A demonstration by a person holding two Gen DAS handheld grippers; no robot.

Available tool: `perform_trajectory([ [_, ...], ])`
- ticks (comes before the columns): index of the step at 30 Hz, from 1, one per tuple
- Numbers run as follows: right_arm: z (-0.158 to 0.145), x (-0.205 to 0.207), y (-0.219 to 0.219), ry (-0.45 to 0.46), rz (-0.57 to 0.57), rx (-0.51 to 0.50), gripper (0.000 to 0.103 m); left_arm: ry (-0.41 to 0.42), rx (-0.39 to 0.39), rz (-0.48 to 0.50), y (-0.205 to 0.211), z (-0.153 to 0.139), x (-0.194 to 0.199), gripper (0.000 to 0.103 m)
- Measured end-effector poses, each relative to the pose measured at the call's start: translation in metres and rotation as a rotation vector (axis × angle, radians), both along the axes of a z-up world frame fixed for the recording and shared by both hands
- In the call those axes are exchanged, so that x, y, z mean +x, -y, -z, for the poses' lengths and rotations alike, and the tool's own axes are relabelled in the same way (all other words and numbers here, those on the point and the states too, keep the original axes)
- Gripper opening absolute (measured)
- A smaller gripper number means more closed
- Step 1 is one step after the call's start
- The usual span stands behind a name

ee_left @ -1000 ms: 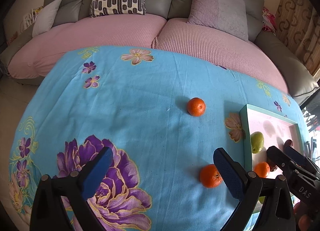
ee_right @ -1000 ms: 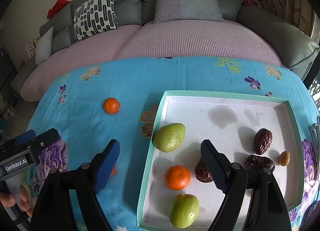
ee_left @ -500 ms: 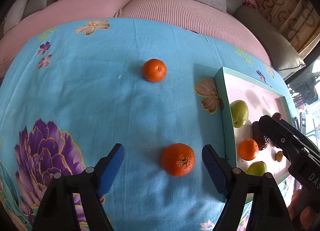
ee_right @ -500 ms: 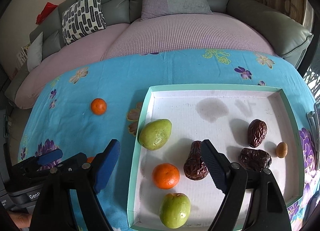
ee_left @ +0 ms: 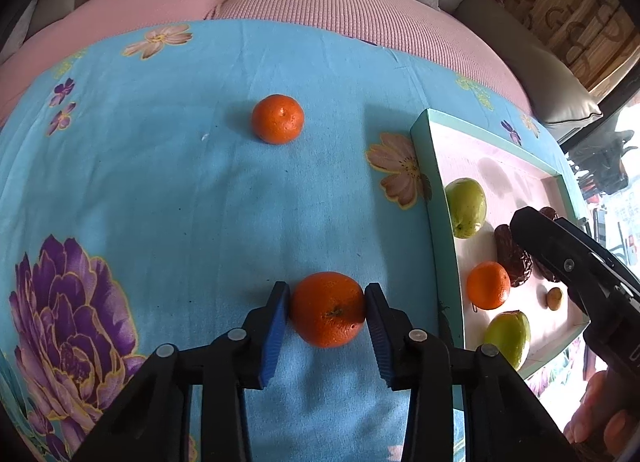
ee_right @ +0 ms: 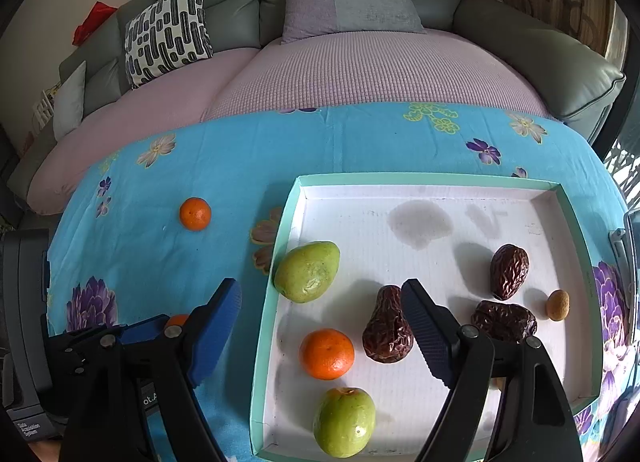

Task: Organize fruits
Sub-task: 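Move the left gripper back to the bedspread and grasp an orange, then grasp another orange with the right gripper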

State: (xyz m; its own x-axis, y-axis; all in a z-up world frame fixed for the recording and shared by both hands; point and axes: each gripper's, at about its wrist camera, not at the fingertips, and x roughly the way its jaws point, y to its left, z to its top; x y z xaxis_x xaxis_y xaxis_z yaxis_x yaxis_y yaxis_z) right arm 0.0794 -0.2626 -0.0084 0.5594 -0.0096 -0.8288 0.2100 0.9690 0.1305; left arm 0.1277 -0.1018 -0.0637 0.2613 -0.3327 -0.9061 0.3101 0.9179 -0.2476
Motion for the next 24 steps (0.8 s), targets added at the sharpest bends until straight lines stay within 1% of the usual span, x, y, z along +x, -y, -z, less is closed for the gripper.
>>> perform_trajectory([
  [4,0.000,0.000,0.000,0.000,0.002,-0.003,0.083,0.048,-0.019,-0.038,-0.008,-0.012,0.002,0.041],
  [7,0.001,0.000,0.001,0.001,0.000,0.000,0.083,0.098,-0.023,-0.099,-0.018,-0.024,0.007,0.040],
  [11,0.002,0.002,0.000,0.002,-0.009,-0.001,0.083,0.160,-0.003,-0.187,-0.041,-0.033,0.018,0.040],
  [14,0.003,0.005,-0.002,0.008,-0.020,0.004,0.083,0.200,0.033,-0.250,-0.062,-0.035,0.027,0.040],
  [16,0.005,0.008,-0.005,0.005,-0.029,-0.005,0.083,0.213,0.004,-0.283,-0.072,-0.037,0.034,0.040],
  [18,0.006,0.013,-0.010,0.000,-0.048,-0.017,0.083,0.235,-0.012,-0.305,-0.080,-0.041,0.038,0.040],
  [22,0.008,0.023,-0.018,0.002,-0.076,-0.003,0.083,0.295,0.004,-0.324,-0.092,-0.044,0.046,0.040],
  [24,0.007,0.028,-0.023,0.007,-0.087,-0.002,0.083,0.311,-0.013,-0.334,-0.098,-0.045,0.049,0.040],
])
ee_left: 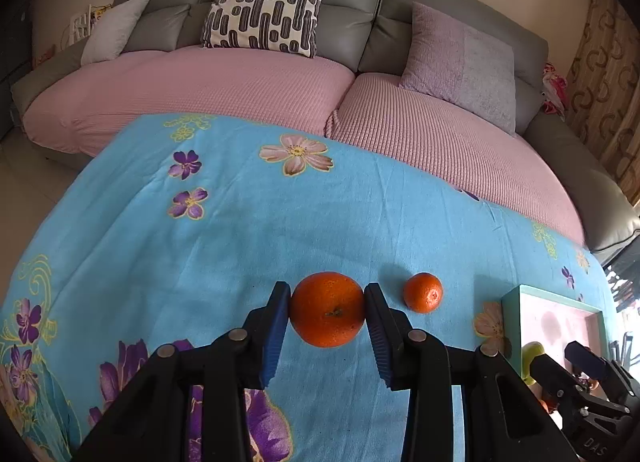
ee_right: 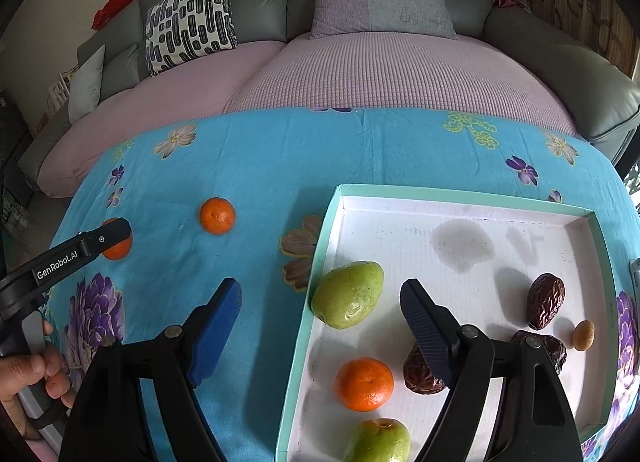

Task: Organize fruits
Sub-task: 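Grasp another orange with the right gripper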

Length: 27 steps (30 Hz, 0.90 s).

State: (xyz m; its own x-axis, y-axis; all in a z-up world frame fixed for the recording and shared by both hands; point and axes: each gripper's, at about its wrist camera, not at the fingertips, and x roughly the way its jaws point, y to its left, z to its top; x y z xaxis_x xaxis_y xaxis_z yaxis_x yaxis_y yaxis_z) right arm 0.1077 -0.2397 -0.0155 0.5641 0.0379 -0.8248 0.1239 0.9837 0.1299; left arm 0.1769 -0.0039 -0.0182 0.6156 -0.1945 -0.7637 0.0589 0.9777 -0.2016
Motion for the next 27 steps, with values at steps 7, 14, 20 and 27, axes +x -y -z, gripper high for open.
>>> perform_trajectory([
  [7,-0.005,0.026,-0.031,0.012,-0.078,-0.049,0.076,0.023,-0.028,-0.035,-0.016,-0.005,0.005,0.040],
  [14,0.003,0.068,-0.068,0.008,-0.202,-0.063,0.066,0.017,-0.066,-0.080,-0.035,-0.004,0.006,0.040],
  [20,0.023,0.094,-0.085,-0.039,-0.251,-0.088,0.058,0.005,-0.084,-0.089,-0.039,-0.002,0.007,0.040],
  [27,0.043,0.111,-0.092,-0.087,-0.267,-0.094,0.051,-0.005,-0.089,-0.093,-0.040,-0.001,0.008,0.040],
])
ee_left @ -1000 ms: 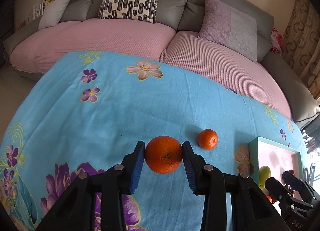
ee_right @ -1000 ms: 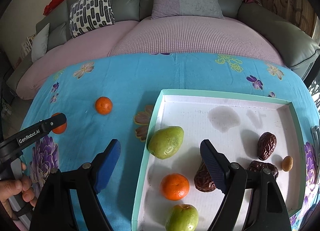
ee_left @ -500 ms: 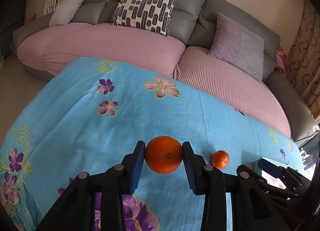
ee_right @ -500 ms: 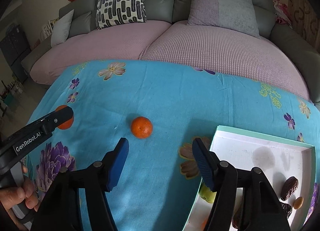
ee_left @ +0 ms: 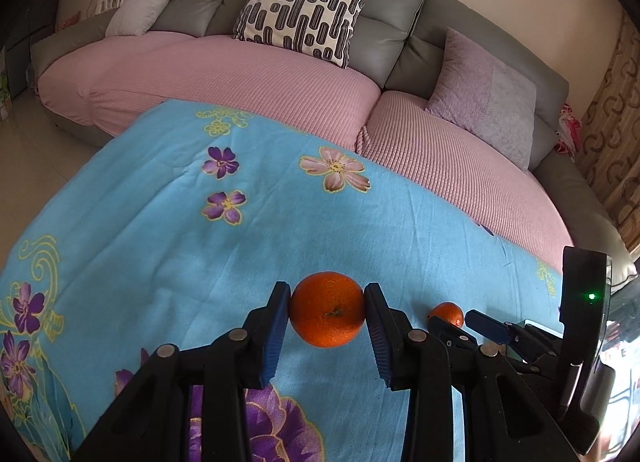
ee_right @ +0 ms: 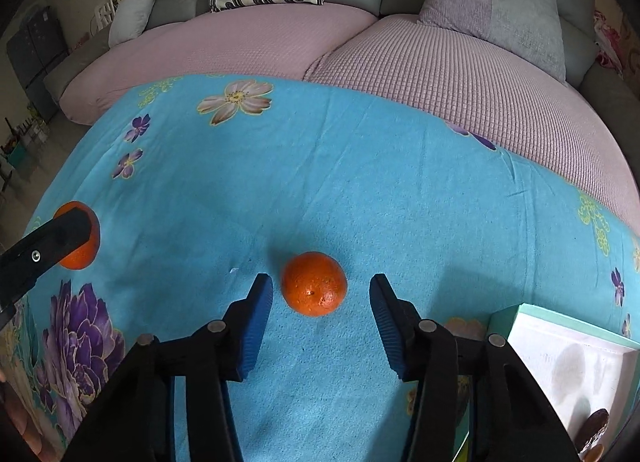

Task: Organize fruits
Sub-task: 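Grasp another orange with the right gripper, then carry the orange into the tray while the right gripper carries its orange there, open both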

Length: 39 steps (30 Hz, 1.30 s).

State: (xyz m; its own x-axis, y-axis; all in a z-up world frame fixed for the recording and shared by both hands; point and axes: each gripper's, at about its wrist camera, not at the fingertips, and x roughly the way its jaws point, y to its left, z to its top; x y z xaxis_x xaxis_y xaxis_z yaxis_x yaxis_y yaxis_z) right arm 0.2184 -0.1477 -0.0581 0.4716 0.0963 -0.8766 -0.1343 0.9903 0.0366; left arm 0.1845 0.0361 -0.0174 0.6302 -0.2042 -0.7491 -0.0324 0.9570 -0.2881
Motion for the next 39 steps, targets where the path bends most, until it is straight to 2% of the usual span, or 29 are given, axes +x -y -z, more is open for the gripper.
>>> perform_trajectory([
  [8,0.007,0.007,-0.003,-0.015,0.004,-0.007,0.043,0.004,0.000,0.006,0.001,-0.002,-0.001,0.040],
  [10,0.006,0.006,-0.003,-0.018,-0.001,0.002,0.038,0.004,-0.001,0.008,0.001,-0.003,-0.001,0.040],
  [14,0.002,0.002,-0.006,-0.006,-0.007,-0.010,0.037,0.009,0.003,0.015,0.003,-0.008,-0.003,0.040],
  [19,-0.021,-0.011,-0.006,0.040,-0.007,-0.021,0.037,-0.008,0.015,0.023,0.007,-0.012,-0.006,0.040],
  [24,-0.061,-0.035,0.007,0.105,0.029,-0.059,0.037,-0.004,0.021,0.038,0.013,-0.023,-0.013,0.040],
  [31,-0.114,-0.083,0.048,0.204,0.144,-0.095,0.037,0.014,0.005,0.136,0.044,-0.041,-0.028,0.040],
  [39,-0.125,-0.139,0.103,0.235,0.328,-0.056,0.037,0.026,-0.053,0.324,0.100,-0.052,-0.044,0.040],
])
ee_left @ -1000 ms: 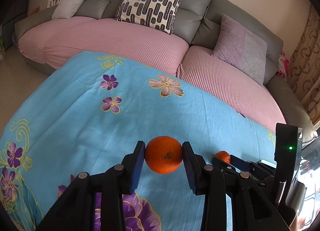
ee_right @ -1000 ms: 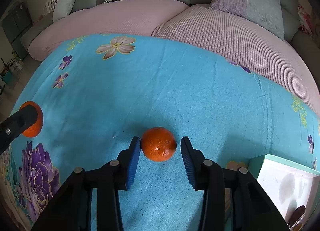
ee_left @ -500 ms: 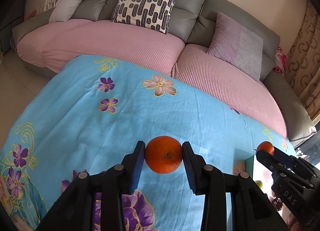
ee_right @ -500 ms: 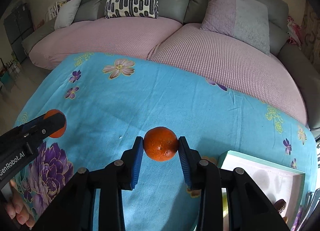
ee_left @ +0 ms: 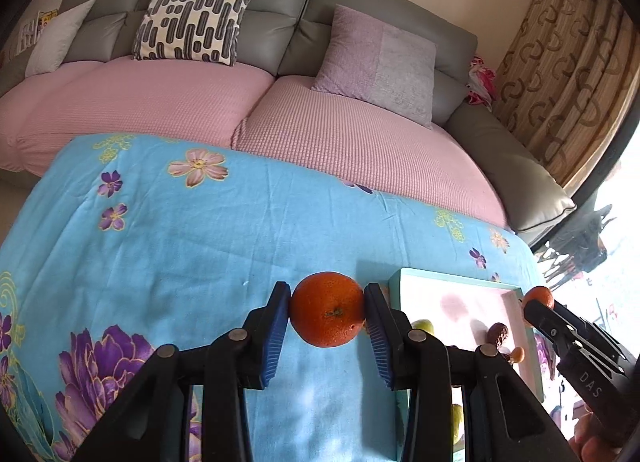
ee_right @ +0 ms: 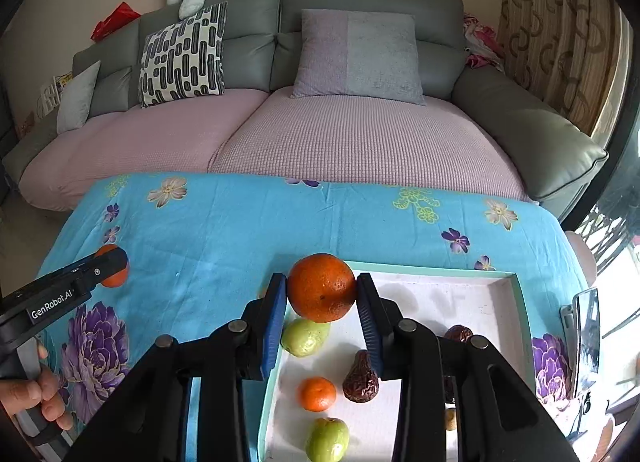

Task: Organize fruits
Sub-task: 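Carry the orange into the tray while the right gripper carries its orange there, open both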

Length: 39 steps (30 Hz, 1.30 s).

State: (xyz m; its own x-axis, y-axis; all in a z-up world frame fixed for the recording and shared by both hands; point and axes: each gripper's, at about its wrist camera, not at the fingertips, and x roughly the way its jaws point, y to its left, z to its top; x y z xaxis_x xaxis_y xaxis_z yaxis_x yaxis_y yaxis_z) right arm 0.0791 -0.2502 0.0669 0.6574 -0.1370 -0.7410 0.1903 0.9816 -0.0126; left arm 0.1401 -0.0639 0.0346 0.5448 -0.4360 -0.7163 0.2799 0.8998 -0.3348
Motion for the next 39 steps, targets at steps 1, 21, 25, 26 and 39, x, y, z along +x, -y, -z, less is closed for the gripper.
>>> perform_trajectory([
  [1,0.000,-0.006,0.007,0.005,0.021,0.006,0.037,-0.001,-0.004,0.025,0.008,-0.001,-0.002,0.040],
  [21,0.059,-0.011,0.118,-0.019,0.214,0.177,0.037,-0.029,0.107,0.300,0.145,0.045,0.023,0.040],
  [25,0.079,0.001,0.122,-0.059,0.199,0.225,0.037,-0.057,0.119,0.316,0.157,0.061,0.033,0.040],
  [26,0.084,0.004,0.123,-0.070,0.204,0.225,0.037,-0.058,0.125,0.318,0.159,0.063,0.035,0.040],
  [39,0.112,0.021,0.136,-0.136,0.210,0.234,0.037,-0.093,0.153,0.326,0.168,0.083,0.049,0.040],
])
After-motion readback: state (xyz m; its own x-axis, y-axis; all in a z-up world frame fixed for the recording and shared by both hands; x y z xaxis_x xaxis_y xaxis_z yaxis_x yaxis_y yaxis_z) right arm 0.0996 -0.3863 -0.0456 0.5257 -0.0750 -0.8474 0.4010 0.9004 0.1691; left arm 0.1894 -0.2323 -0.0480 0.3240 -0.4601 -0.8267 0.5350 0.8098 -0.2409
